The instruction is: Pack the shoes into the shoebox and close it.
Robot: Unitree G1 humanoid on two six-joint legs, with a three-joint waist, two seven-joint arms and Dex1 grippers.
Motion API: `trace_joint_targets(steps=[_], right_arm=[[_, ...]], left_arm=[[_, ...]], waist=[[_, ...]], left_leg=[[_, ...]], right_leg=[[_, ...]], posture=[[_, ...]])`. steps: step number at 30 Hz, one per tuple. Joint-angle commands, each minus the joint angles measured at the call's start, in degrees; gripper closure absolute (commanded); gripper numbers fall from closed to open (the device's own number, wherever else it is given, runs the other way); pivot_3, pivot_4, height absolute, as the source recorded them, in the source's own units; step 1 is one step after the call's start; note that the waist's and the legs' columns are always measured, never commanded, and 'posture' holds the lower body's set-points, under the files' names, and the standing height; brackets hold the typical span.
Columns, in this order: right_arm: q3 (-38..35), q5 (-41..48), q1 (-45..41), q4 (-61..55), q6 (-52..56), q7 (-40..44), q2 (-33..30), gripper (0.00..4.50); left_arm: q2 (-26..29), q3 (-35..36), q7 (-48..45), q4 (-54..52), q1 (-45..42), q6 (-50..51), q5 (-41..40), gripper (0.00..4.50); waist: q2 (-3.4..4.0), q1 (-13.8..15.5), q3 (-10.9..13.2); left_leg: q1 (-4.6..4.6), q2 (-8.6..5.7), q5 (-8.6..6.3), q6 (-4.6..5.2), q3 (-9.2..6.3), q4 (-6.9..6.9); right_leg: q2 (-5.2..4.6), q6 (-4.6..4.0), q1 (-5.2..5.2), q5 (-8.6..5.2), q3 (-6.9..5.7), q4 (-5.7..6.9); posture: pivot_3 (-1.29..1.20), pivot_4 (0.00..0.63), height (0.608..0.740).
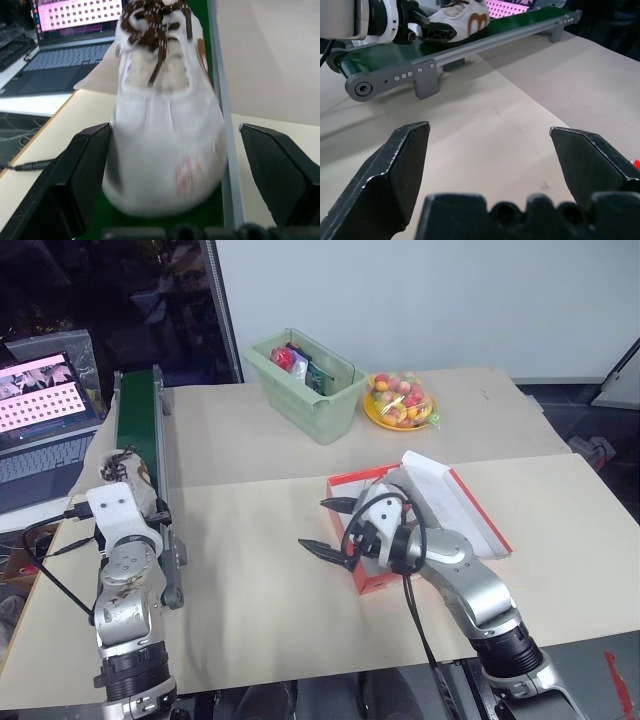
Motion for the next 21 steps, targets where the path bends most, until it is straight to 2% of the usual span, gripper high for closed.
trace_joint_targets(steps=[1,2,5,11,12,15,21], right_arm=[[-1.7,1.3,-0.5,-3.0,0.4,-0.3,0.4,0.00],[-1.8,1.4,-0.5,-3.1,0.4,-0.4,0.5,0.00],[-2.2,1.5,-0.8,-3.2,0.7,-0.4,0.7,0.00],[-2.8,1.7,-1.2,-3.5,1.3,-0.4,0.9,0.00],[-3.0,1.8,-1.3,-3.5,1.4,-0.5,1.0,0.00],[-3.4,1.9,-1.4,-3.5,1.7,-0.6,1.2,0.00],[-4.2,1.7,-2.0,-2.9,2.1,-0.8,1.7,0.00]], left_arm=[[-0.4,1.9,0.9,-0.2,-1.4,1.6,-1.5,0.11],[-0.5,2.1,1.0,-0.2,-1.5,1.6,-1.7,0.11],[-0.5,2.5,1.0,-0.3,-1.6,1.6,-2.3,0.83],[-0.3,2.5,1.2,-0.7,-1.5,1.9,-2.8,2.95],[-0.3,2.4,1.2,-0.8,-1.5,1.9,-2.8,3.16],[-0.4,2.2,1.3,-1.1,-1.4,2.3,-2.8,4.16],[-0.4,1.6,1.6,-1.1,-2.2,1.7,-2.4,4.16]], waist=[[0.00,0.0,0.0],[0.00,0.0,0.0],[0.00,0.1,0.0],[0.00,0.1,0.0],[0.00,0.2,0.0],[0.00,0.2,0.0],[0.00,0.2,0.0]], left_leg=[[0.00,0.00,0.00,0.00,0.00,0.00],[0.00,0.00,0.00,0.00,0.00,0.00],[0.04,0.00,0.00,0.00,0.00,0.00],[0.37,0.01,0.00,0.00,0.01,-0.04],[0.38,0.01,0.00,-0.01,0.01,-0.04],[0.38,0.01,0.00,-0.01,0.01,-0.04],[0.38,0.01,0.00,-0.01,0.00,-0.04]], right_leg=[[0.00,0.00,0.00,0.00,0.00,0.00],[0.00,0.00,0.00,0.00,0.00,0.00],[0.00,0.00,0.04,0.00,0.00,0.01],[0.00,0.07,0.40,-0.04,-0.02,-0.02],[0.00,0.09,0.42,-0.06,-0.02,-0.02],[0.00,0.09,0.41,-0.06,-0.03,-0.02],[0.00,0.09,0.41,-0.06,-0.04,-0.02]], posture=[[0.00,0.150,0.740],[0.00,0.150,0.740],[0.00,0.150,0.740],[0.00,0.150,0.740],[0.00,0.150,0.740],[0.00,0.150,0.740],[0.00,0.150,0.740]])
